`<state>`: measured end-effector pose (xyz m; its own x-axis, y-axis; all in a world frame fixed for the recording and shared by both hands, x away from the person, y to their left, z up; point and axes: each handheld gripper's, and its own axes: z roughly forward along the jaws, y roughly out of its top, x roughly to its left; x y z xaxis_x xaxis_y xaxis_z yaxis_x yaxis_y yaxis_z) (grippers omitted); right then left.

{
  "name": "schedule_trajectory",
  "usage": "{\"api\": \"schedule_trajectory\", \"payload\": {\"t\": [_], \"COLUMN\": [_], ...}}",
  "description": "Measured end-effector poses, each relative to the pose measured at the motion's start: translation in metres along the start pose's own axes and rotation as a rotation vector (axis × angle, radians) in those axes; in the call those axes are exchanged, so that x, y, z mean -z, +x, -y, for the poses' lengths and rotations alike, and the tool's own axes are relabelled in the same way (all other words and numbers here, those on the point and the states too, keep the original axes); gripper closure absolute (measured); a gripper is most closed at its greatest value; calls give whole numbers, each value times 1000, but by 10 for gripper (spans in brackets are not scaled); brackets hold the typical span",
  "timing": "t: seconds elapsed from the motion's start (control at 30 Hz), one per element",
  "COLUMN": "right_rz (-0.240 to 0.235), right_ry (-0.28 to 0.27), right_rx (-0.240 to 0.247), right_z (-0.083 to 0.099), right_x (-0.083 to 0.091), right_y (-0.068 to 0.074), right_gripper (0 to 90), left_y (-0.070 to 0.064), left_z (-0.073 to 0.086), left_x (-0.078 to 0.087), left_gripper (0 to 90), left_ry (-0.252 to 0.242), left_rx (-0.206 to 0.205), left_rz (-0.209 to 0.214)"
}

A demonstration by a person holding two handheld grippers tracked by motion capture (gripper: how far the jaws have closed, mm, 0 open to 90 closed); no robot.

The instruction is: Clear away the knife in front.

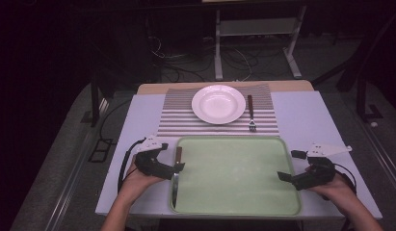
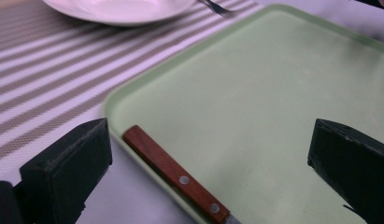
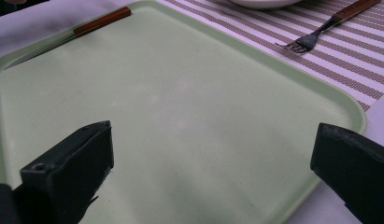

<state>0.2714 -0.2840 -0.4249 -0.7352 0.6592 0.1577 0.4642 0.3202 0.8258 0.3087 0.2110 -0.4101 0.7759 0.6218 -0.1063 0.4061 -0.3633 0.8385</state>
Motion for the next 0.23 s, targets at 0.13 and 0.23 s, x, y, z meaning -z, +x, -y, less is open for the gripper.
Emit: {"api": "schedule_trajectory", "payload": {"t": [0.13, 0.23], "right_rz": [1, 0], "right_ry": [2, 3], "right_rx": [3, 4], "right_z": [0, 1], "right_x": [0, 1], "right_y": [0, 0], "right_gripper": [0, 0], "left_y": [1, 1], "left_z": [-1, 0], "left_x": [-1, -4], "left_gripper": [0, 0], "left_ry": [-8, 5], "left_rx": [4, 4], "left_rz": [8, 15]}}
